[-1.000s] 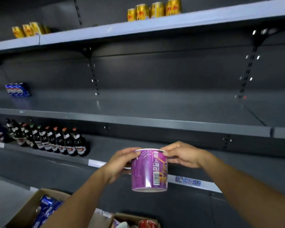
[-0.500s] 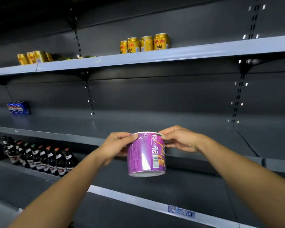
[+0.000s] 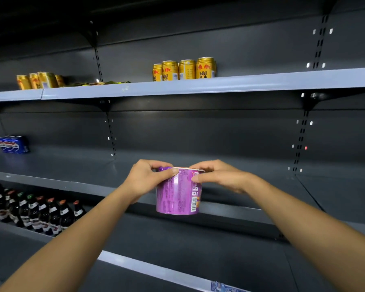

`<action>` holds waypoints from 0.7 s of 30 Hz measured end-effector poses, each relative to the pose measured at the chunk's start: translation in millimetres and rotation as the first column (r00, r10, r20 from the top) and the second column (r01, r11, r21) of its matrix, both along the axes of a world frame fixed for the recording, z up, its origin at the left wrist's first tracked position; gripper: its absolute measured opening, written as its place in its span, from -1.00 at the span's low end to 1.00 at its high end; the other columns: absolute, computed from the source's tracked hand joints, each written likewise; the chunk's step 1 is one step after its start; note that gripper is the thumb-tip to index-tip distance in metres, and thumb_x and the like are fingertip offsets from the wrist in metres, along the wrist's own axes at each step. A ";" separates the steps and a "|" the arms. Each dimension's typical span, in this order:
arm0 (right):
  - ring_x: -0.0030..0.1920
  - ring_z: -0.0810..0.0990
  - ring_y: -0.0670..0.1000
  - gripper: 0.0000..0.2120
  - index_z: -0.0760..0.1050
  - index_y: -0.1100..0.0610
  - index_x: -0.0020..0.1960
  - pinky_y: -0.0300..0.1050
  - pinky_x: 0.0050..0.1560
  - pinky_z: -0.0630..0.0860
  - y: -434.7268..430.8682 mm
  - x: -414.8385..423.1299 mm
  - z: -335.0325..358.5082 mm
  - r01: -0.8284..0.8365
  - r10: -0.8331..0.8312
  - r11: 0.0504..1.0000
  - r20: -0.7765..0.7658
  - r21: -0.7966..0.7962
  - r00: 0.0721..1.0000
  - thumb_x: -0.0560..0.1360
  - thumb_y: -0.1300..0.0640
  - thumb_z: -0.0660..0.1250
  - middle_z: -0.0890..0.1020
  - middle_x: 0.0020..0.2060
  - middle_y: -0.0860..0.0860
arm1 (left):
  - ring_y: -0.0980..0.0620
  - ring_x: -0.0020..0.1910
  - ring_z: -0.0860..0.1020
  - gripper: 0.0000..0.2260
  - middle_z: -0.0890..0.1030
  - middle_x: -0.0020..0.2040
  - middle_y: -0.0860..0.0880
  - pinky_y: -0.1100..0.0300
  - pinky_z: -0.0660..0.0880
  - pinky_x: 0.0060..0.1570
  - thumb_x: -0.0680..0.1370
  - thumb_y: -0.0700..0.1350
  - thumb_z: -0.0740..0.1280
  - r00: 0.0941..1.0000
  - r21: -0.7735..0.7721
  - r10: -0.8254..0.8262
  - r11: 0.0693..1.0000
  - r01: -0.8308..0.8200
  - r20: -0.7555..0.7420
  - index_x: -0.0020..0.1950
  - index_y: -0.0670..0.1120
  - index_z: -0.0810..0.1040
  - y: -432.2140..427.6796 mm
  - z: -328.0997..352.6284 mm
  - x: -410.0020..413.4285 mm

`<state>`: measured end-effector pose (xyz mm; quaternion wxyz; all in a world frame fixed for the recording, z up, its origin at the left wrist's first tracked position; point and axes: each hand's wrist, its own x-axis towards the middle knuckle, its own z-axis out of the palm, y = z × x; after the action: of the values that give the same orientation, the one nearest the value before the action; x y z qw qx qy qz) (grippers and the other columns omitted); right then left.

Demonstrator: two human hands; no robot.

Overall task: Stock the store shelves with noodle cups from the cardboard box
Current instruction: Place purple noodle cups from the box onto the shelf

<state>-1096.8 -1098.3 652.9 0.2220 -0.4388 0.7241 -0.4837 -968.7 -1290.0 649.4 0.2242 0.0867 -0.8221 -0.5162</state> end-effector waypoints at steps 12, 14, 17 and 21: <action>0.20 0.54 -0.08 -0.48 0.48 0.01 0.33 -0.38 0.13 0.33 -104.6 -25.3 0.0 0.213 -0.139 0.972 -0.492 0.096 0.859 0.40 0.05 0.48 0.62 0.18 -0.05 | 0.18 -0.03 0.60 -0.62 0.65 0.00 0.08 0.28 0.52 0.07 0.32 0.08 0.54 0.980 -0.302 0.177 0.933 -0.196 -0.089 0.06 -0.07 0.67 -82.1 -4.3 -51.8; 0.22 0.53 -0.07 -0.51 0.50 0.01 0.31 -0.34 0.19 0.34 -122.9 -33.6 -5.5 0.206 -0.121 0.973 -0.532 0.102 0.838 0.40 0.04 0.48 0.60 0.21 -0.05 | 0.17 -0.01 0.60 -0.62 0.64 0.02 0.08 0.25 0.53 0.09 0.32 0.07 0.55 0.981 -0.305 0.175 0.933 -0.193 -0.085 0.06 -0.07 0.67 -99.6 -10.2 -58.4; 0.24 0.51 -0.07 -0.51 0.50 0.03 0.31 -0.44 0.14 0.27 -146.8 -43.2 -13.1 0.203 -0.124 0.976 -0.560 0.081 0.819 0.40 0.06 0.48 0.56 0.25 -0.05 | 0.17 0.00 0.60 -0.63 0.64 0.04 0.06 0.22 0.53 0.12 0.32 0.04 0.55 0.982 -0.290 0.167 0.939 -0.185 -0.085 0.06 -0.08 0.67 -124.8 -20.1 -67.8; 0.34 0.43 -0.06 -0.42 0.46 0.08 0.36 -0.45 0.25 0.16 -179.0 -58.8 -28.2 0.231 -0.144 0.970 -0.605 0.069 0.783 0.38 0.03 0.50 0.50 0.32 -0.01 | 0.18 0.03 0.58 -0.61 0.61 0.06 0.09 0.21 0.52 0.14 0.32 0.02 0.56 0.985 -0.288 0.153 0.942 -0.169 -0.077 0.09 -0.08 0.66 -155.6 -32.9 -80.3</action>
<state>-1155.6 -1277.3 624.7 -0.0359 -0.4775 0.8289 -0.2891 -1048.9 -1445.6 616.5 0.2979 0.1055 -0.8735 -0.3704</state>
